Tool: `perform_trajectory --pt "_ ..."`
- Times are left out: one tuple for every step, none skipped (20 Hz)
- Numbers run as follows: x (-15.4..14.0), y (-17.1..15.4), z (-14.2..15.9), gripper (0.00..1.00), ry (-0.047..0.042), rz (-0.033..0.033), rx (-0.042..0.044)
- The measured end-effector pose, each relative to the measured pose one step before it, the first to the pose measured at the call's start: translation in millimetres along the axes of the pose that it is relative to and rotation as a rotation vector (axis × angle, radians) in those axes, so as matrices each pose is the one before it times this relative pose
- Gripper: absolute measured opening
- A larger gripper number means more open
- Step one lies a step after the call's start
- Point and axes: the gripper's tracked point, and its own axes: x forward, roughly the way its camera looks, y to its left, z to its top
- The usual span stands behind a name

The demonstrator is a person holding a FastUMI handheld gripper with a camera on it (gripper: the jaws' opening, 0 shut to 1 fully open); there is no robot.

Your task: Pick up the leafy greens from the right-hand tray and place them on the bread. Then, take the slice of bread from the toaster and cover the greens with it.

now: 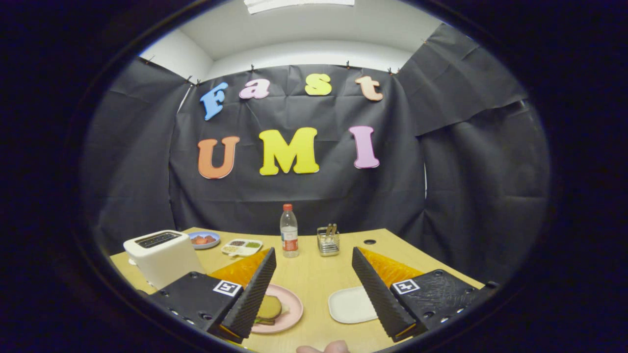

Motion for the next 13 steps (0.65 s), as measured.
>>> perform_trajectory --pt "-1.81 -1.44 5.12 0.95 -0.00399 -0.00109 -0.00996" --pt "-2.57 -1.78 5.14 0.95 -0.00894 0.00056 -0.00726" --pt "-3.35 -1.33 3.82 0.95 -0.00481 0.00144 -0.00333" --pt "-5.01 0.6 2.03 0.95 -0.00308 0.00625 0.00053" --pt "-1.88 0.99 2.16 0.95 0.00007 0.00449 0.0018" --pt "-1.48 0.55 1.21 0.95 -0.00194 0.00156 -0.0016" --pt "-2.93 -0.25 0.83 0.95 -0.00421 0.00001 -0.00539" --pt "-3.5 -0.09 -0.01 0.95 -0.00339 -0.0004 -0.00494" --pt "-3.47 0.47 1.28 0.95 -0.00665 -0.00115 -0.00728" --pt "-3.72 0.92 1.13 0.95 -0.0085 -0.00162 -0.00642" --pt "-3.85 1.37 2.67 0.95 -0.00992 -0.00102 -0.01088" --pt "-1.94 0.2 3.27 0.95 -0.01407 -0.00351 -0.01081" --pt "-1.24 -0.99 3.69 0.95 -0.0168 -0.00924 -0.01238"
